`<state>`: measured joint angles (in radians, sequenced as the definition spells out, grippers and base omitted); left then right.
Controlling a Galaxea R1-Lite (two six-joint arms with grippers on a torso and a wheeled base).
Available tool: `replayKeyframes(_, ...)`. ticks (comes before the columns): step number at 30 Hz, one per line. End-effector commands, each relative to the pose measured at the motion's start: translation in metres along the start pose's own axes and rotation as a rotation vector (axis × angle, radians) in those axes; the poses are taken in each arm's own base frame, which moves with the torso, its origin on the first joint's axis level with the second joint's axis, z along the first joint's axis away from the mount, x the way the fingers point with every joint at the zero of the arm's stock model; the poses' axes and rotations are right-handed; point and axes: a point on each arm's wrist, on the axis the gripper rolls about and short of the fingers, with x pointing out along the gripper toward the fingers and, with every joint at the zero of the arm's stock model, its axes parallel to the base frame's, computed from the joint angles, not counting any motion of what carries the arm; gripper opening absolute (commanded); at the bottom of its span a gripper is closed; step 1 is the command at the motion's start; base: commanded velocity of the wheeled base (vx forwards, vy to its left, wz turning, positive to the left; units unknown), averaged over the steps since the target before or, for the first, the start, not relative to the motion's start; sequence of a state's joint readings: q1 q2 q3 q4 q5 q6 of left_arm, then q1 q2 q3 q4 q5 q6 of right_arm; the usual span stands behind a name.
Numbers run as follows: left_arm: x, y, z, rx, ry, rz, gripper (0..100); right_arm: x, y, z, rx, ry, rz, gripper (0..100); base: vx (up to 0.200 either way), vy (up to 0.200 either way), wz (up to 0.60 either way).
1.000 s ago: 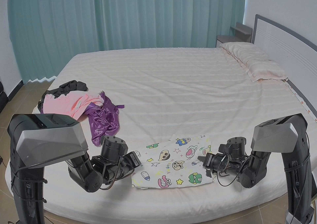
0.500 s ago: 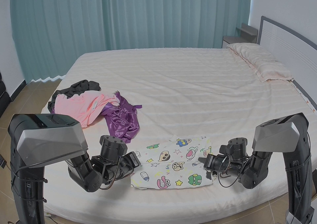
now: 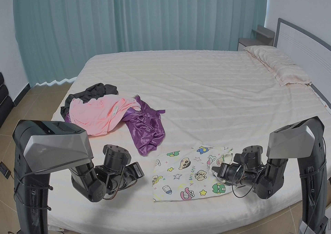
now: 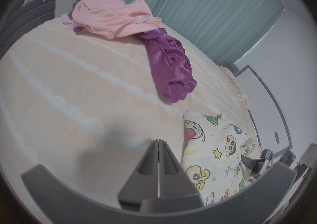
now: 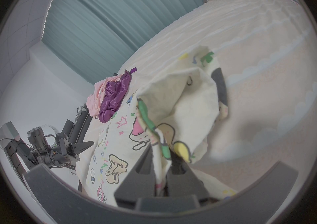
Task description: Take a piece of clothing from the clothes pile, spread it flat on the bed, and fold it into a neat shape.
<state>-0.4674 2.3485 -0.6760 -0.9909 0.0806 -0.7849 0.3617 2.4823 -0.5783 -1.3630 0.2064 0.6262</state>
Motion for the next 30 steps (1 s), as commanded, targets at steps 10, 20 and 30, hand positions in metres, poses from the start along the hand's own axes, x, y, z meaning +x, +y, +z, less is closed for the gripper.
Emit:
replayKeyframes(10,-0.001,0.002,-0.004,-0.003,-0.010,-0.015,100,-0.027,-0.011,0.007,0.002,-0.015,-0.048,100,0.000,0.000,0.00)
replayKeyframes(20,0.000,0.003,-0.003,-0.005,-0.015,-0.014,100,-0.036,-0.020,0.000,-0.136,0.087,-0.190,100,0.000,0.000,0.00)
replayKeyframes(30,0.000,0.004,-0.003,-0.007,-0.016,-0.012,100,-0.042,-0.017,0.011,-0.216,0.043,-0.353,100,0.000,0.000,0.00)
